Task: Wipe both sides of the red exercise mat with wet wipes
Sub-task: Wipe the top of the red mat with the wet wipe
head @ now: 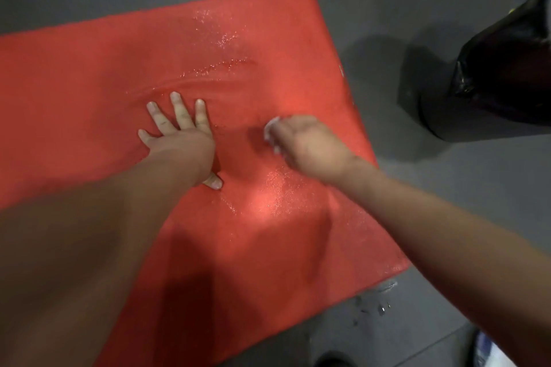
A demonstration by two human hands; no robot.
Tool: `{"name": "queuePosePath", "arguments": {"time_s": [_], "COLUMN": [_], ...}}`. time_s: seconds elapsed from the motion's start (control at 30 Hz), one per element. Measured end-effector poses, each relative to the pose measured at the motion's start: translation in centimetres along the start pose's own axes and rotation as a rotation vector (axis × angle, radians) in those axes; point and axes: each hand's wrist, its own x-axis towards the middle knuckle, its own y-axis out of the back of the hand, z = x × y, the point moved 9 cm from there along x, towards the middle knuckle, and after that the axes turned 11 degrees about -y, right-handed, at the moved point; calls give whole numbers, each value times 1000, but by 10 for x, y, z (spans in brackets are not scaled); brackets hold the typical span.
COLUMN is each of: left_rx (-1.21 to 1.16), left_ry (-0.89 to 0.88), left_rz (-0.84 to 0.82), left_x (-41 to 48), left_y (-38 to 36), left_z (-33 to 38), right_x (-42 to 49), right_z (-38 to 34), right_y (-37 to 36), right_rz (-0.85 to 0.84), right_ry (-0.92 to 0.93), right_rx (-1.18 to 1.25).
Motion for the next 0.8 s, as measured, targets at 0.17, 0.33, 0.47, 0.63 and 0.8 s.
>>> {"name": "queuePosePath", "arguments": {"time_s": [0.17,0.33,0.47,0.63,0.8], "left_rx": [-1,9,-3,-6,-20], "left_ry": [-6,9,17,-5,-4], "left_rz": [-3,-22,-28,-11,-47], "left_x": [-1,1,4,0,2], "left_y": [1,-1,0,1,0], "left_z": [2,1,1,-2,-4], "right_x": [14,-14,24,77,85], "right_z": [63,-13,39,116,106], "right_y": [29,-7,23,61,55], "right_rz": [234,59,63,70,329], "right_ry": [-369,-13,-84,-431,-750], "right_rx": [-16,-30,-75,-64,-52]}}
